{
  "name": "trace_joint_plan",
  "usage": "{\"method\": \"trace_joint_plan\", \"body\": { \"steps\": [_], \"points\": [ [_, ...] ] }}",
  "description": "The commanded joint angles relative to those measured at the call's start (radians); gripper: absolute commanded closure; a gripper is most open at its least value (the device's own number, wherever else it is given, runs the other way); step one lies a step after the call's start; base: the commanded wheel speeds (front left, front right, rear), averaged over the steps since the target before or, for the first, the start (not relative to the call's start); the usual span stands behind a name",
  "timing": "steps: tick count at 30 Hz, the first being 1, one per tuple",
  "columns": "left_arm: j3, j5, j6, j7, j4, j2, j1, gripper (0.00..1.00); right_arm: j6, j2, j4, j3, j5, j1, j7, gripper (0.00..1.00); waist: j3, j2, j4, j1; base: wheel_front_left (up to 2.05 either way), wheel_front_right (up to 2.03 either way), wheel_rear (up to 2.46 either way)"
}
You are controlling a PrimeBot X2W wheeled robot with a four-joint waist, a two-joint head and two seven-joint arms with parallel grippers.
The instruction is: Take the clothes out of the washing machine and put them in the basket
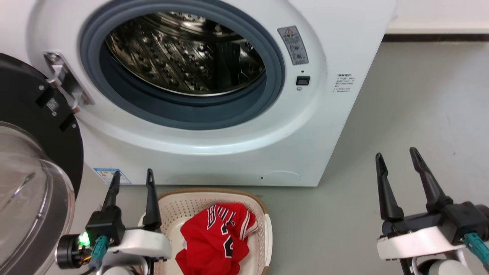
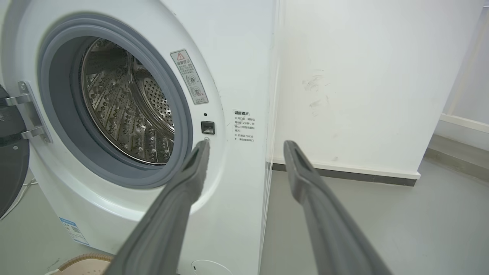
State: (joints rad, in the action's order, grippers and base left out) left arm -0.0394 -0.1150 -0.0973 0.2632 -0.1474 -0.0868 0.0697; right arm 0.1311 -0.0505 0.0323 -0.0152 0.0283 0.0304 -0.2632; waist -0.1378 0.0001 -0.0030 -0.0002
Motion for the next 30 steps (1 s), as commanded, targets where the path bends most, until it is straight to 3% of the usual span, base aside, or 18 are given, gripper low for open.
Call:
{"method": "trace_joint_plan", "body": {
  "steps": [1, 10, 30],
  "points": [
    [0.011, 0.009, -0.004, 0.002, 0.013, 0.005, -0.019, 0.00, -0.001, 0.001, 0.000, 0.001, 0.009, -0.018, -0.002, 0.00, 0.020, -0.0001, 0.004, 0.0002, 0.00, 0.00, 0.00],
    [0.037, 0.066, 0.013, 0.002, 0.054, 0.024, -0.093, 0.00, -0.001, 0.001, 0.000, -0.004, 0.019, -0.069, -0.002, 0.00, 0.077, -0.0001, -0.001, 0.0002, 0.00, 0.00, 0.00],
    [0.053, 0.078, 0.031, 0.002, 0.058, 0.034, -0.149, 0.00, -0.001, 0.001, -0.003, -0.011, 0.032, -0.120, -0.002, 0.00, 0.115, -0.0001, -0.013, 0.0002, 0.00, 0.00, 0.00]
  ]
}}
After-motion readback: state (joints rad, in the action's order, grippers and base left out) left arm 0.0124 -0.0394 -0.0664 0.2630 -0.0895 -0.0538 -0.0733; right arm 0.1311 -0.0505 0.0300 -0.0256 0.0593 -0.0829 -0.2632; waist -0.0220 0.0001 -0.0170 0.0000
